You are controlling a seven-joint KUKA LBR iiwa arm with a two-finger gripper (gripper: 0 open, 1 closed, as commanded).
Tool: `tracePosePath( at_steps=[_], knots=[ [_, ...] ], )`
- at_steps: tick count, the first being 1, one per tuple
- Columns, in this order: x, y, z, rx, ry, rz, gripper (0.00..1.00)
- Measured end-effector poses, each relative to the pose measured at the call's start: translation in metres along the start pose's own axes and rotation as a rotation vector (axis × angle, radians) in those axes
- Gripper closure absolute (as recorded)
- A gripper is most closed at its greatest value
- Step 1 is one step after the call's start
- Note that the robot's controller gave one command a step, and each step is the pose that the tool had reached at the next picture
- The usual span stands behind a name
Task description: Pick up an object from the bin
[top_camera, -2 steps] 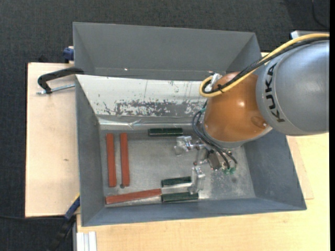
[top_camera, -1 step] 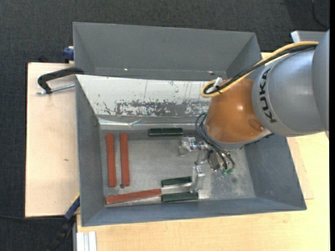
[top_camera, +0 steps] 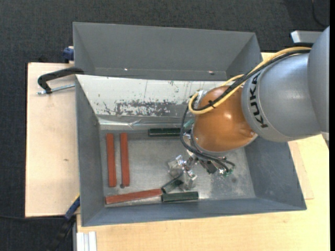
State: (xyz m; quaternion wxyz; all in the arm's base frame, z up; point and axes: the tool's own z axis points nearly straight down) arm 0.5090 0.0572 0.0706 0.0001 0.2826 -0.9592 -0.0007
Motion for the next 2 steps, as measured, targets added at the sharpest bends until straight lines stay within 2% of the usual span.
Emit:
tracePosePath(
  at_steps=[1, 2],
  knots=[
    [0.000, 0.000, 0.000, 0.000, 0.000, 0.001, 1.00],
    [0.008, -0.003, -0.156, 0.003, -0.006, 0.059, 1.00]
  ],
)
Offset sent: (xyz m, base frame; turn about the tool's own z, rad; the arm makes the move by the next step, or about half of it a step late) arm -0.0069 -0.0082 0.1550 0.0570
